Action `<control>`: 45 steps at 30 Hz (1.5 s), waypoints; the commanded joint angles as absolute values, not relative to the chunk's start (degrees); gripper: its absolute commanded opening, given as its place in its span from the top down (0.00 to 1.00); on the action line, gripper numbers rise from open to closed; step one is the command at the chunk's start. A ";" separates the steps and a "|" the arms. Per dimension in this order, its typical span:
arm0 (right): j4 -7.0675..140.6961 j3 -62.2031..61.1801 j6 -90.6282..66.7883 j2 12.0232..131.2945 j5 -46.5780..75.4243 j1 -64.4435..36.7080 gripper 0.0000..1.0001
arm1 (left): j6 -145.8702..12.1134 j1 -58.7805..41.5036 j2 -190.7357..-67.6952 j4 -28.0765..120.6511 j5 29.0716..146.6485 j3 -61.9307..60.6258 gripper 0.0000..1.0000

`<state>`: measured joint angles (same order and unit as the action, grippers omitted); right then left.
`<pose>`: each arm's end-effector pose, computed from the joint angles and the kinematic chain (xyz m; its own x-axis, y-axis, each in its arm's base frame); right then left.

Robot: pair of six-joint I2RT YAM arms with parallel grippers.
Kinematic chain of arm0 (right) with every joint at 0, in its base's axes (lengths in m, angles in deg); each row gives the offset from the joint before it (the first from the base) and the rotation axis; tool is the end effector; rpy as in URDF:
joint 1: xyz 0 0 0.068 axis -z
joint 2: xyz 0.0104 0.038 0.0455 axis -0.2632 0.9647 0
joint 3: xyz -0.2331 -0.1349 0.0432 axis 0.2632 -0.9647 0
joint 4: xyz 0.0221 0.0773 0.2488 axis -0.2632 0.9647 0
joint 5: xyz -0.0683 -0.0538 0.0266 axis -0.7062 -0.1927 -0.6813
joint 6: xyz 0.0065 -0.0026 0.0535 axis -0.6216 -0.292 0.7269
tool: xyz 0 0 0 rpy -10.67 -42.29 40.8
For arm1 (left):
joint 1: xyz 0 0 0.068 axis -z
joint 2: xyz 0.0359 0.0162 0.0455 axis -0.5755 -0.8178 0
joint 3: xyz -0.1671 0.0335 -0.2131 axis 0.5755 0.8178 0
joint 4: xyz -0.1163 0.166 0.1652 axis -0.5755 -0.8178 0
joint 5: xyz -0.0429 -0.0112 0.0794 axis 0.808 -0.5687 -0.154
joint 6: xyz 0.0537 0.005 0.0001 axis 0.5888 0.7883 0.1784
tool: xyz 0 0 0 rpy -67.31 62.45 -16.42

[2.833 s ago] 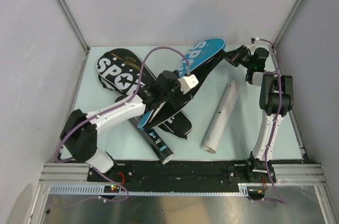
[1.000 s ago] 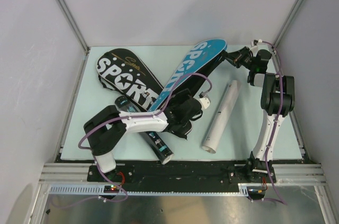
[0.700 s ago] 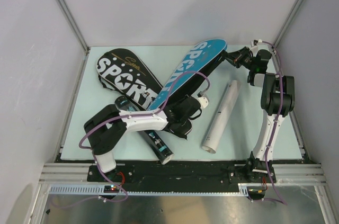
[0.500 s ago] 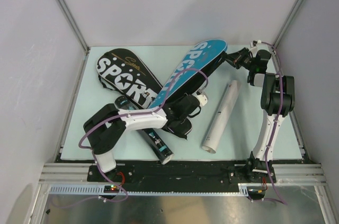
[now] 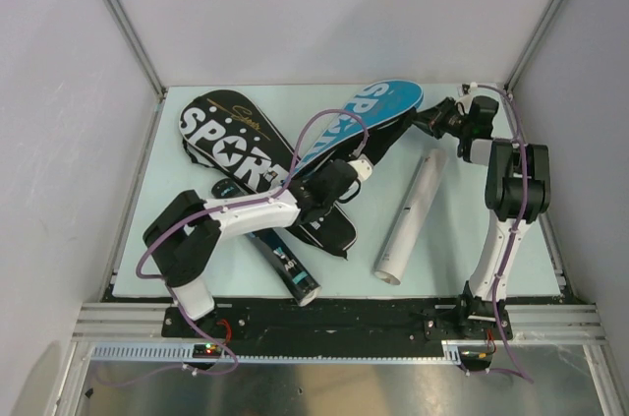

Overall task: Pack up the badminton gear
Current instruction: Adjust the racket bag at the center of the board.

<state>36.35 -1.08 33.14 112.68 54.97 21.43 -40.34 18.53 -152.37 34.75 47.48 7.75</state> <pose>0.4648 -0.0236 0.1698 -0.6818 0.6011 -0.4169 -0.1621 0.4315 0.8874 0.2342 -0.2863 0.2114 -0.2815 0.7515 -0.5966 0.5478 0.6364 0.5431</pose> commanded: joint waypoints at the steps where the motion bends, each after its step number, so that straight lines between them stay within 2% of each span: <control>1: 22.99 -5.94 44.67 109.62 60.89 19.50 0.91 | -42.38 18.19 -148.82 38.98 49.77 4.59 1.00; 6: -6.75 -9.86 69.37 114.86 58.14 18.93 0.95 | -42.68 18.04 -148.65 39.77 50.25 5.20 1.00; 9: -15.32 -10.17 78.80 116.75 56.03 18.77 0.97 | -42.80 17.78 -148.50 40.11 50.40 5.46 1.00; 22: 7.92 -16.54 58.36 107.48 56.32 12.13 1.00 | -44.60 16.31 -147.72 41.51 51.57 5.79 1.00; 30: 30.85 -17.50 39.55 99.74 51.82 9.12 1.00 | -45.68 14.92 -145.95 41.93 52.31 6.31 1.00; 32: 31.40 -18.20 38.57 98.09 51.70 8.96 1.00 | -45.73 14.64 -145.47 42.22 52.48 6.55 1.00; 36: 22.65 -19.52 44.87 97.58 53.97 9.31 1.00 | -45.41 14.37 -145.10 42.37 53.42 6.75 1.00; 37: 21.41 -19.27 45.72 97.82 54.15 9.87 1.00 | -45.56 14.36 -144.81 41.69 53.76 6.61 0.97; 38: 20.96 -19.01 46.01 98.08 54.24 10.41 1.00 | -45.86 14.35 -144.44 40.96 54.55 6.37 0.89; 40: 20.96 -17.72 46.08 98.95 54.35 11.83 1.00 | -46.57 14.39 -143.48 38.72 55.82 5.95 0.58; 41: 20.96 -17.01 46.02 99.52 54.52 12.58 1.00 | -46.93 14.41 -142.86 37.50 56.51 5.77 0.49; 45: 19.81 -14.79 46.82 101.22 55.03 14.36 1.00 | -45.64 14.61 -139.20 34.52 58.93 5.05 0.32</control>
